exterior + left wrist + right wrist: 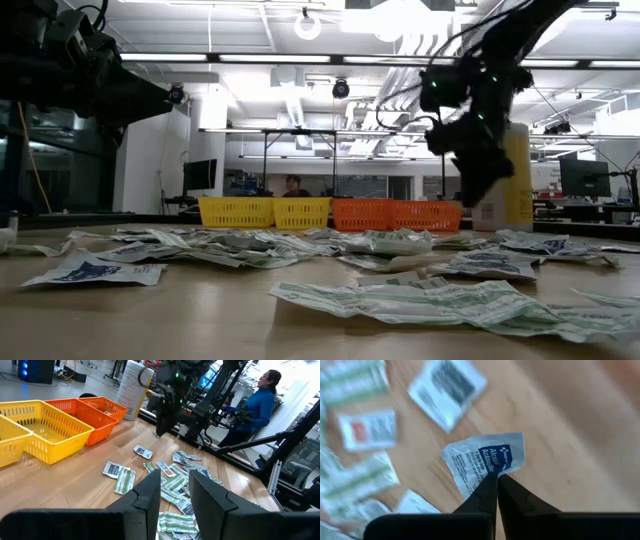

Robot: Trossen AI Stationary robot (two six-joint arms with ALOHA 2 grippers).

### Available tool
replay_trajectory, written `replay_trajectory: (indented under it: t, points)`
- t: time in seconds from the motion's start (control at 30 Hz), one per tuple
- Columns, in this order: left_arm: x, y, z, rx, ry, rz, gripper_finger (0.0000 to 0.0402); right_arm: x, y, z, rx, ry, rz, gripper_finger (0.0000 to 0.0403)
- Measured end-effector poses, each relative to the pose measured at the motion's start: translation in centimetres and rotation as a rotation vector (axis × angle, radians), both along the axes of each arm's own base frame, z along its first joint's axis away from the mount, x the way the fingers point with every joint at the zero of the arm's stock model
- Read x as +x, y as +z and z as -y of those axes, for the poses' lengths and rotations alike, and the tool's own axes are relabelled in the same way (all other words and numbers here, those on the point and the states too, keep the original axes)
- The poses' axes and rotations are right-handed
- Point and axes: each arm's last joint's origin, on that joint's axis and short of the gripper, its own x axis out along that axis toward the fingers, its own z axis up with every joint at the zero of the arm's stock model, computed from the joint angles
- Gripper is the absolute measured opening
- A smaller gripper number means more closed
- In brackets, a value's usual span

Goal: Pick & Place First Aid Supplies
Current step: Put the blue pad into the left orange bin

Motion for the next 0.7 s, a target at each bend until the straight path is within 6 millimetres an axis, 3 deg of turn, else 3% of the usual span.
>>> replay_trajectory:
  t: [0.33, 0.5, 0.7]
  points:
    - [0.0, 0.0, 0.0, 0.000, 0.000, 0.001, 0.0101, 3.6, 7.6, 3.6, -0.202, -0.004, 0.228, 0.0001]
    - [0.0, 0.0, 0.0, 0.000, 0.000, 0.000, 0.0101, 6.0, 8.2, 6.1, -0.269, 0.080, 0.218, 0.0001]
    - [0.0, 0.0, 0.0, 0.000, 0.000, 0.000, 0.0101, 9.1, 6.8, 9.8, -0.267, 0.176, 0.174, 0.0000]
